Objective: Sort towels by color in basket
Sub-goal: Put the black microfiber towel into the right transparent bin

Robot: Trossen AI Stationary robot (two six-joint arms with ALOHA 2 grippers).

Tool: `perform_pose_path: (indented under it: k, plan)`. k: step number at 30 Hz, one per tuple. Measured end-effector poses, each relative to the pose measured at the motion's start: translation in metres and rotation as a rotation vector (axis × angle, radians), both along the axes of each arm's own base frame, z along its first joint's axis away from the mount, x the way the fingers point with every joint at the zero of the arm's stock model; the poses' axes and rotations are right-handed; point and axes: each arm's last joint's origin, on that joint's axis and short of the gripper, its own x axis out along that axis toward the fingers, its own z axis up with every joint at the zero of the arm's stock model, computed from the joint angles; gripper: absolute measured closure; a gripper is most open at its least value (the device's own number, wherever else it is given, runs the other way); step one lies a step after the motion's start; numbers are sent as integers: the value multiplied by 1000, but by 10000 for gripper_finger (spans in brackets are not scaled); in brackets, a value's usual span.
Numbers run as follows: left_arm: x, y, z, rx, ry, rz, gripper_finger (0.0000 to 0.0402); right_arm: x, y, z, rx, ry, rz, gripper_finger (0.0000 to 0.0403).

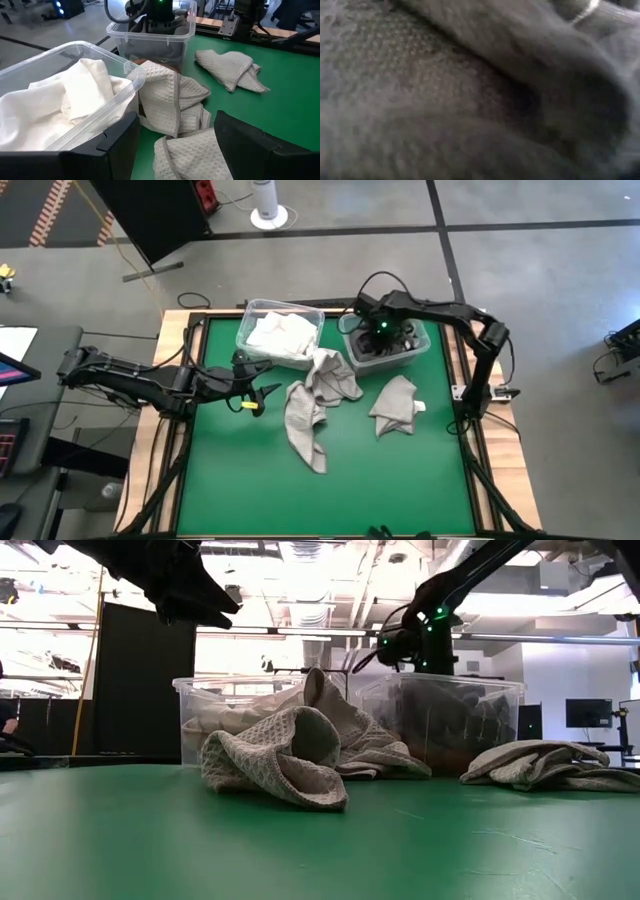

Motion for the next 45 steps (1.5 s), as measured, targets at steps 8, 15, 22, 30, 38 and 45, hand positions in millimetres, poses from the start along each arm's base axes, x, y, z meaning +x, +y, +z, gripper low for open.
perform_pose_path:
  k: [8,15,22,30,38,45]
  plan:
    - [0,0,0,17,7,-6,155,2,0,-6,76,32,6,324]
    - [-1,0,-1,19,22,-6,155,-9,9,83,-26,-153,-31,326]
    - [0,0,3,18,17,-6,155,-19,21,115,-117,-223,-81,326]
    - [-3,0,-2,15,77,-3,155,-13,42,97,-48,-159,-3,338]
    - [-2,0,0,13,54,-3,155,-17,54,62,-10,-87,37,344]
    - [-2,0,0,10,51,-2,155,-32,37,36,-11,-90,-34,344]
